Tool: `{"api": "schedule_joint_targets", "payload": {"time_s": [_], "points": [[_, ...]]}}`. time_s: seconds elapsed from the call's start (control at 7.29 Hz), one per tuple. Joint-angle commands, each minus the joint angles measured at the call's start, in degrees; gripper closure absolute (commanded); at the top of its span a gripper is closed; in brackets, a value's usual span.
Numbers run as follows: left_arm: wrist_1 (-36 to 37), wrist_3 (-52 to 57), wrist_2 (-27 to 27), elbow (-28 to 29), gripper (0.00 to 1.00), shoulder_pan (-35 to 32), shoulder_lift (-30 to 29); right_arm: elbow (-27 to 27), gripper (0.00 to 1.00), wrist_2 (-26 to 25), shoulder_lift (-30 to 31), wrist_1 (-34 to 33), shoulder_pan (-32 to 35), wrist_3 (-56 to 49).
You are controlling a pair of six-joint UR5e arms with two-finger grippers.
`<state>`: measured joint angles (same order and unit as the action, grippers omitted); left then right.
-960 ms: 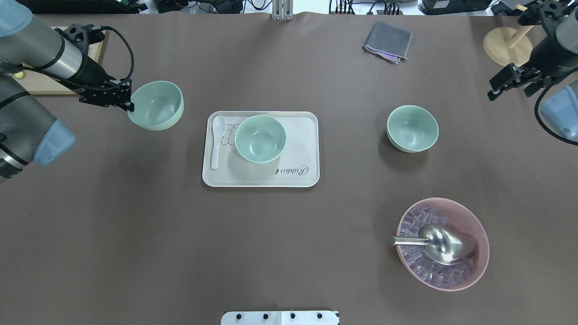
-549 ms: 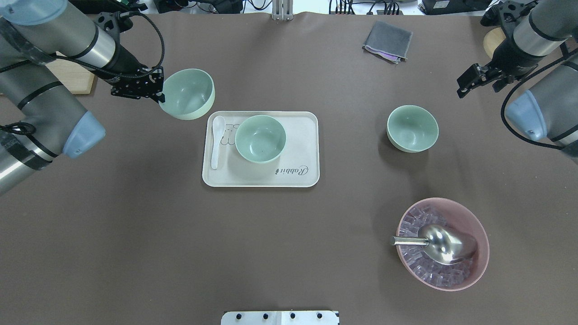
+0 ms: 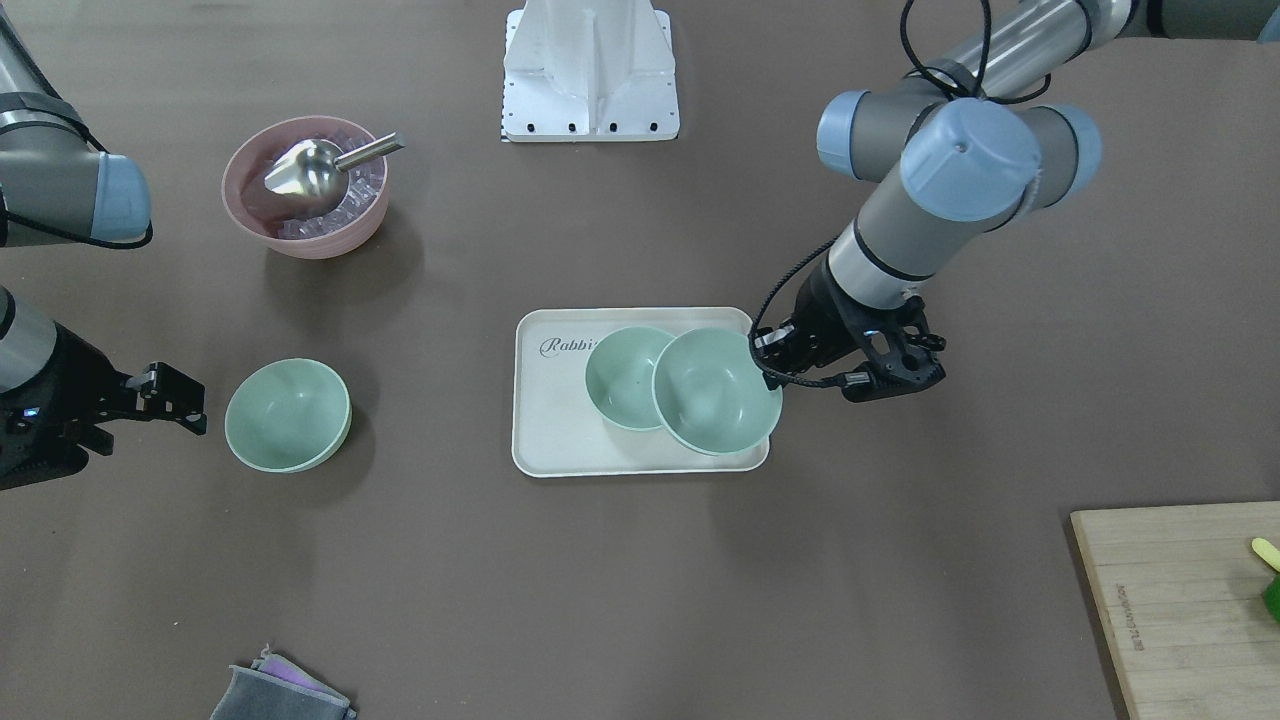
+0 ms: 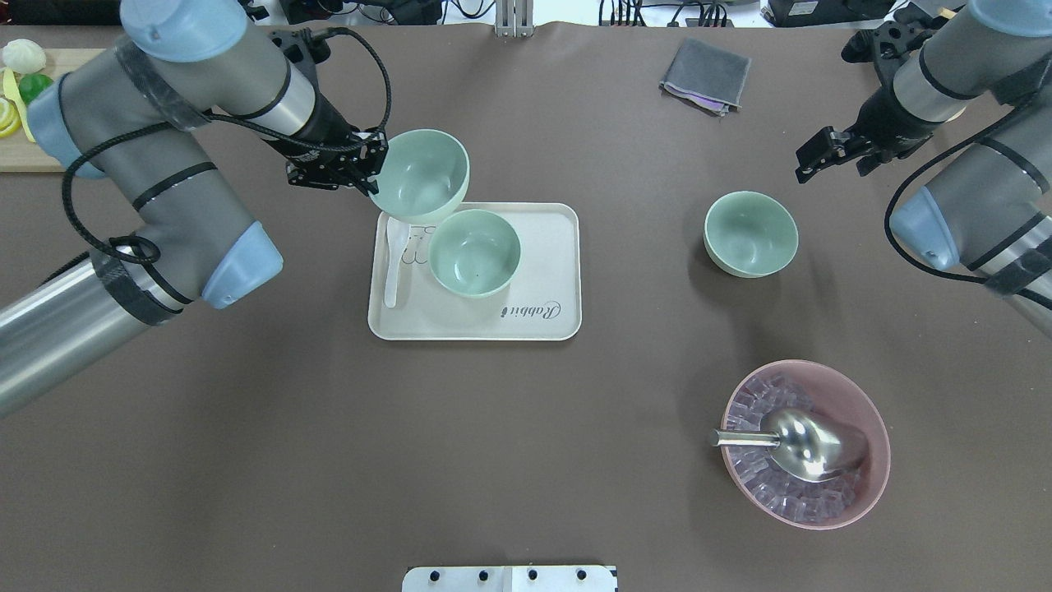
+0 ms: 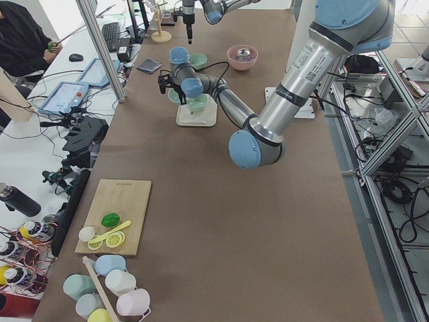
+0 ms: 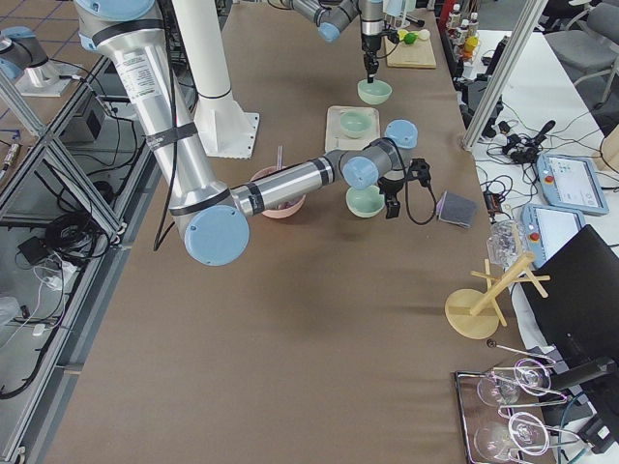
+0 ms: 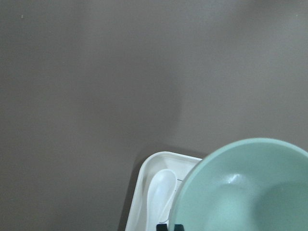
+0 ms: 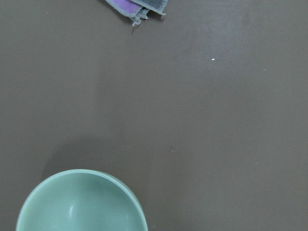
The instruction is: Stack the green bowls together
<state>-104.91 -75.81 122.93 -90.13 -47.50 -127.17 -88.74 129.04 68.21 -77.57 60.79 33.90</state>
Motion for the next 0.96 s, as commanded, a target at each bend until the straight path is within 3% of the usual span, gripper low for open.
{"api": "schedule_joint_targets", "payload": {"time_s": [0.0, 0.27, 0.69, 0.82], "points": [[0.9, -1.9, -2.7, 0.0, 1.00, 2.4, -1.9, -0.2, 0.00, -0.6, -0.7, 0.1, -3.1, 5.7], [3.1, -2.0, -2.7, 0.0, 1.00, 2.6, -3.4, 0.2, 0.01, -4.0, 0.0, 0.2, -6.7, 6.0], [3.5, -1.9, -2.6, -0.1, 1.00, 2.6, -3.6, 0.8, 0.07, -3.9, 1.1, 0.1, -7.1, 5.6], [3.5, -1.9, -2.6, -0.1, 1.00, 2.6, -3.6, 1.4, 0.30, -4.0, 1.1, 0.1, -7.4, 6.0]]}}
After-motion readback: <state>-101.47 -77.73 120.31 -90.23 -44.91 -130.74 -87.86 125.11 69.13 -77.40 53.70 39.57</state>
